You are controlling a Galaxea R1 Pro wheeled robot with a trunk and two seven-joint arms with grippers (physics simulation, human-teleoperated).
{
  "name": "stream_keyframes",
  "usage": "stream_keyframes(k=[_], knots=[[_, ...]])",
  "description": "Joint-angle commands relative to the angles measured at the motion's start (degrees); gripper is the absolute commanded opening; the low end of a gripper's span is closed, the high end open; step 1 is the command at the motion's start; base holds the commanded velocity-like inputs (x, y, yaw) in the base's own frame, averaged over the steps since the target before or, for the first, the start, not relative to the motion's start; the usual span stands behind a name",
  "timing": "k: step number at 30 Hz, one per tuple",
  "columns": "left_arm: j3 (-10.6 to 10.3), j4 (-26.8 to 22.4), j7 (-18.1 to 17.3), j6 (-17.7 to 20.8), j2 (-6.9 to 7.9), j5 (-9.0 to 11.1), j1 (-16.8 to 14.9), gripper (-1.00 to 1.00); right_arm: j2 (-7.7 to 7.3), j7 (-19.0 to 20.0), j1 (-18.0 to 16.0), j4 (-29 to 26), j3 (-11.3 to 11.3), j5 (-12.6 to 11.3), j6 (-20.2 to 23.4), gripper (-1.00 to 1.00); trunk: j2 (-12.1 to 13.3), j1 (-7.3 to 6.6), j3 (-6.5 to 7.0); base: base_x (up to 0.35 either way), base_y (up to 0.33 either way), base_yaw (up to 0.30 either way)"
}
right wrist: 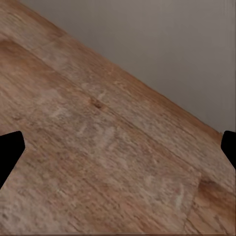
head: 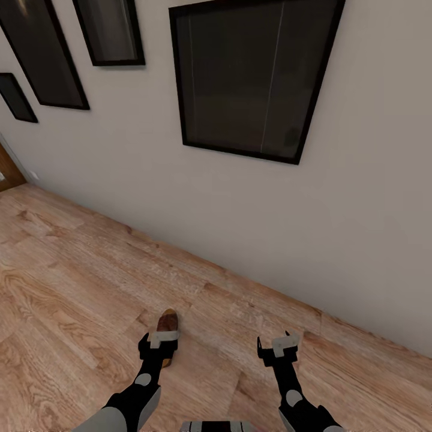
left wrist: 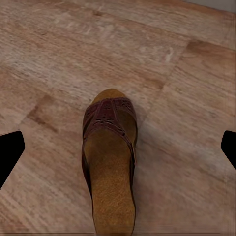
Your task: Pick up the two gym shoes and the two sandals from the corridor floor and place them onto the hallstand (shoe rack) in the corridor, making sure they are on the rack and not on the floor. Arrange them so the two gym shoes are next to each other and the two sandals are next to each other.
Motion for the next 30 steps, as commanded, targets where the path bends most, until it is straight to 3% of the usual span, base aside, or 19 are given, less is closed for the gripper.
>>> stream_keyframes(k=[1, 2, 5, 15, 30], knots=[[0.0, 0.0, 0.0, -0.1, 0.00, 0.0, 0.0, 1.00, 0.02, 0.0, 0.0, 0.1, 0.0, 0.0, -1.0, 1.00, 0.0, 0.02, -0.23, 0.000, 0.000, 0.000], [0.0, 0.0, 0.0, -0.2, 0.00, 0.0, 0.0, 1.00, 0.05, 0.0, 0.0, 2.0, 0.0, 0.1, -3.8, 1.00, 0.0, 0.02, -0.23, 0.000, 0.000, 0.000], [0.0, 0.0, 0.0, -0.2, 0.00, 0.0, 0.0, 1.00, 0.07, -0.1, 0.0, 3.2, 0.0, 0.1, -4.7, 1.00, 0.0, 0.02, -0.23, 0.000, 0.000, 0.000], [0.0, 0.0, 0.0, -0.2, 0.00, 0.0, 0.0, 1.00, 0.02, -0.1, 0.0, 4.4, 0.0, 0.1, -5.6, 1.00, -0.1, 0.18, -1.56, 0.000, 0.000, 0.000], [0.0, 0.0, 0.0, -0.3, 0.00, 0.0, 0.0, 1.00, 0.01, -0.1, 0.0, 4.5, 0.0, 0.1, -5.7, 1.00, -0.3, 0.57, -4.88, 0.000, 0.000, 0.000]])
